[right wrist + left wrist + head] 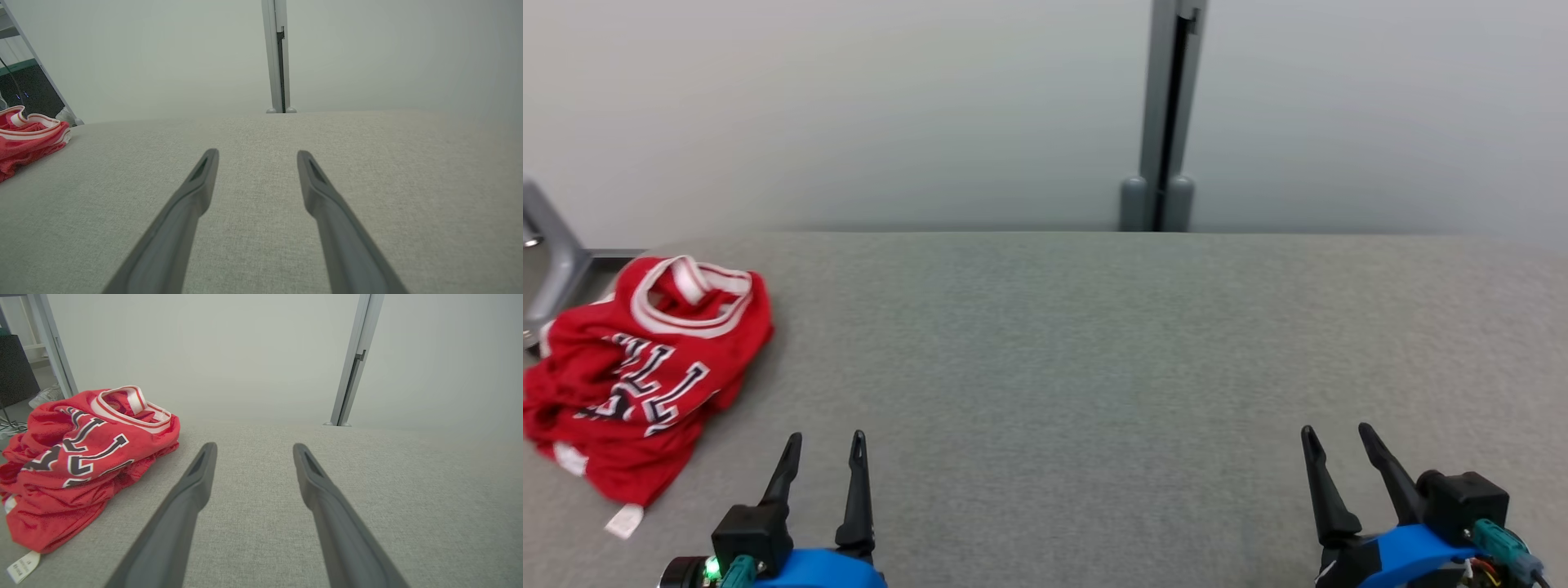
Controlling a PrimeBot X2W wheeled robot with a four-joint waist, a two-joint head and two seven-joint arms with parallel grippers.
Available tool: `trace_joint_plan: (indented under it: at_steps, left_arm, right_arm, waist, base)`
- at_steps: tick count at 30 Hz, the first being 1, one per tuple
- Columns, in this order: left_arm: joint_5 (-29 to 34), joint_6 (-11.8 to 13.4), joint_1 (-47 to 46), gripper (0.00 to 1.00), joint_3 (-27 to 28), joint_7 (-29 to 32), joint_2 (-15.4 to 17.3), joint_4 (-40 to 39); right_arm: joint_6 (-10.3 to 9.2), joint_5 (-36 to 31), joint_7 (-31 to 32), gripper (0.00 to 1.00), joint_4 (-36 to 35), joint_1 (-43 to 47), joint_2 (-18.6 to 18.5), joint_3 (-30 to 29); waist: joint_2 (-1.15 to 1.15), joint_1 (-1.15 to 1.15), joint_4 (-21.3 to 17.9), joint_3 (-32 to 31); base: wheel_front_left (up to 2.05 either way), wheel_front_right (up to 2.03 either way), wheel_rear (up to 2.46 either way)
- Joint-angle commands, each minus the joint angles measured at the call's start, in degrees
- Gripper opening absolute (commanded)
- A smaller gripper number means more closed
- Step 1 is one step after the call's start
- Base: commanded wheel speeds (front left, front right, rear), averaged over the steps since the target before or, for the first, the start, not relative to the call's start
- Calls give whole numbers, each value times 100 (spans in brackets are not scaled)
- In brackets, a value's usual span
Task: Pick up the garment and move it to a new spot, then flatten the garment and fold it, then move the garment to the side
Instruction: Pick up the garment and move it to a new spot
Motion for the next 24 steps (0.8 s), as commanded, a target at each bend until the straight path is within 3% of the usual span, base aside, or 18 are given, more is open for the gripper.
trace_joint_plan:
  at_steps: [1,13,24]
  left_arm:
    - [18,4,-76,100,-22,13,8,-2]
    - [-5,71,121,100,-12,150,243,-147]
    - [-48,190,360,100,60,234,382,-421]
  right_arm:
    - [15,10,-33,100,-22,80,-30,-24]
    - [14,129,-84,100,44,78,-32,124]
    - [14,177,-165,100,171,132,-30,173]
  waist:
    - [0,0,157,32]
    - [0,0,1711,-129]
    - [0,0,2284,-204]
  base:
    - [0,0,0]
    - [0,0,0]
    - [0,0,0]
